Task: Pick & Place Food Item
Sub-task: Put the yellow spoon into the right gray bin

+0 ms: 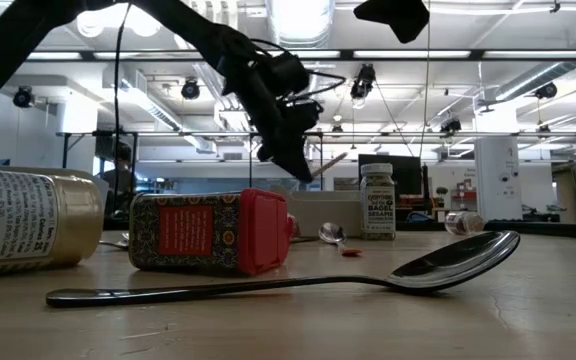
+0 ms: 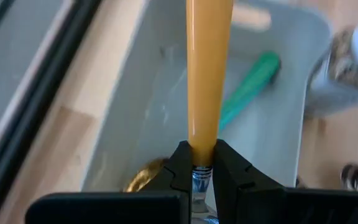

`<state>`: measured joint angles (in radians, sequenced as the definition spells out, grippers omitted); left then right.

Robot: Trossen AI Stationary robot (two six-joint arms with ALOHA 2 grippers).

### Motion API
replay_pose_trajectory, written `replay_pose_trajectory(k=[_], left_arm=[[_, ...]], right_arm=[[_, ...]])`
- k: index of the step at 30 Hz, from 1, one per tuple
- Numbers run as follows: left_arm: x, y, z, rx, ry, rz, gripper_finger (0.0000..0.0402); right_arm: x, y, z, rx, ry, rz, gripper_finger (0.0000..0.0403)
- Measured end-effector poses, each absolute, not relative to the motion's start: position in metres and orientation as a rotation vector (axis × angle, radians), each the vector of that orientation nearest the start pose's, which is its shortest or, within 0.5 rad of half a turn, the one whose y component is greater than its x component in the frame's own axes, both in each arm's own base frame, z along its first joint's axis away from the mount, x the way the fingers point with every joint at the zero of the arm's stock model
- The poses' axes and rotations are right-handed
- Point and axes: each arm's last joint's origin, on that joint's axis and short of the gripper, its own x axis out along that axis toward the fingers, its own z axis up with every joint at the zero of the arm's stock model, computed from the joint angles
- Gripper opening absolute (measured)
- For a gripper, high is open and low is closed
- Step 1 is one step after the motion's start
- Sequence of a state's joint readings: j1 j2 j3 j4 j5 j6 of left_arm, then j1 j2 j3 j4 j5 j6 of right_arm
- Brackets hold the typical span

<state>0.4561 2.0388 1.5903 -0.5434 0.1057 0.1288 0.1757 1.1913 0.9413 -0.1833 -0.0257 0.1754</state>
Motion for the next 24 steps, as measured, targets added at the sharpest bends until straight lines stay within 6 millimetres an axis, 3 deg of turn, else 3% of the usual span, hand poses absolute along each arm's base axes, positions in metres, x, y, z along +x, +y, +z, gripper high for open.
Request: replay_pose_trajectory(k=[11,24], left_arm=[[0.387,0.187,0.199,-0.21,1.054,0.264,0.0024],[0.404,0.193,0.219,-0.188,0.821,0.2,0.0024]], right_arm=[[0.258,0.047,0.305,0.143,0.453,0.159,0.0343],[0.257,0.047,0.303,0.142,0.476,0.158,0.0343]])
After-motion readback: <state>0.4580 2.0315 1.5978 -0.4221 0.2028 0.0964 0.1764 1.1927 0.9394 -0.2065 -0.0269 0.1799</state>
